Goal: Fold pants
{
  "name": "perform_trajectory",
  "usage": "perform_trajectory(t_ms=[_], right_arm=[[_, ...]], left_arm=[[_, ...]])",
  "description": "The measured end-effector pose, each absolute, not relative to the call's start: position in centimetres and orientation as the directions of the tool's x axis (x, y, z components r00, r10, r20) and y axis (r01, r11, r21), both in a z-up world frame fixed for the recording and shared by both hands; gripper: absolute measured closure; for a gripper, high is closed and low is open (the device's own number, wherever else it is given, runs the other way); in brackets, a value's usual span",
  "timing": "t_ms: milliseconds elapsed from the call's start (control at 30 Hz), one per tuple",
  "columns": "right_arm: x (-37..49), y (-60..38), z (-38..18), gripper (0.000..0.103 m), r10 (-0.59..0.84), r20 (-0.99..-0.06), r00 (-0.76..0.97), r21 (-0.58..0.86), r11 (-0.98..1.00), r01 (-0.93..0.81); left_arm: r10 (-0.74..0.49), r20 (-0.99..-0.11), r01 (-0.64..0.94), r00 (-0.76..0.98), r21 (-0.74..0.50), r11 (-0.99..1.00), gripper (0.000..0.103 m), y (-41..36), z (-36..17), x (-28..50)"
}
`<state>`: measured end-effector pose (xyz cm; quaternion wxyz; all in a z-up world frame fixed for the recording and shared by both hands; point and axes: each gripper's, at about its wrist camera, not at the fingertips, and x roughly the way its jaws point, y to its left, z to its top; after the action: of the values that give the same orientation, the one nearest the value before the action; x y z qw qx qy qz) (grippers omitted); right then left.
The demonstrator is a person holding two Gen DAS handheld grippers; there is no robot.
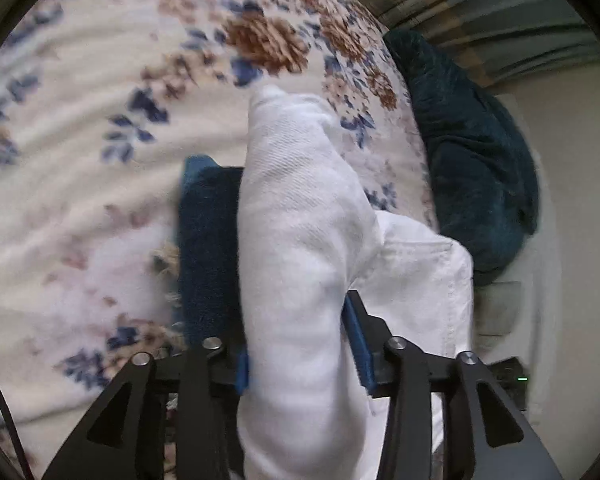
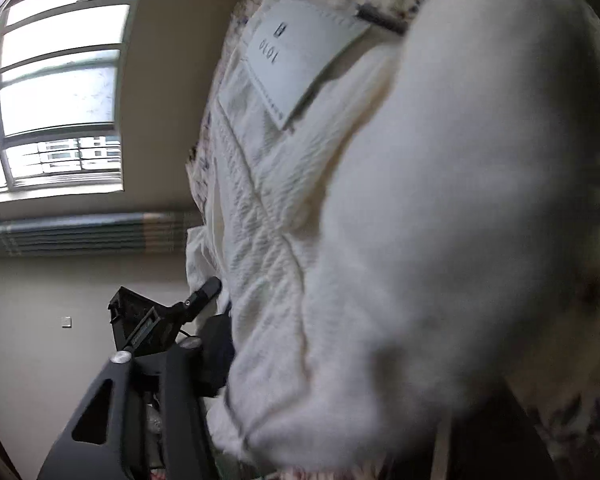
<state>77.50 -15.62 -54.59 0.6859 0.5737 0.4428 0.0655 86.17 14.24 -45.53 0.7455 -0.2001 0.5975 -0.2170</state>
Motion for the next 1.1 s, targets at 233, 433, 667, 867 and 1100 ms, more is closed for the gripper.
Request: perform_trajectory(t_ms=[233,433,667,867,1100], right_arm=[[75.5,-15.8,-48.3,0.011,0.273,-0.856,0.439,0.477,0.744,0.468],[69.9,-17.1,-43.9,0.011,-0.058,-0.923,0.380,0.106,0.912,0.397],[60.7,-15.1,-35.4,0.010,-0.116,-0.909,0.401,0.036,0.935,0.352],[56.2,-14.8,-29.1,0.010,-0.148,-0.882,0.448,0.020,0.937,0.348],[49.2,-14.1,-22.2,0.010,-0.163,-0.841,0.515,0.007,0.950,0.312]], left_arm=[[-0.233,-0.909,0.160,0.346,-0.187,0.969,0.001,11.6,-41.3,80.0],[-0.106,-0.917,0.184,0.385,-0.037,0.982,0.001,9.2,-39.7,75.6],[-0.090,-0.896,0.196,0.435,-0.004,0.981,0.001,8.1,-35.6,71.9],[-0.088,-0.870,0.203,0.485,0.014,0.979,0.001,7.6,-30.5,67.6],[-0.074,-0.829,0.193,0.554,0.041,0.980,0.001,7.4,-24.2,60.6]])
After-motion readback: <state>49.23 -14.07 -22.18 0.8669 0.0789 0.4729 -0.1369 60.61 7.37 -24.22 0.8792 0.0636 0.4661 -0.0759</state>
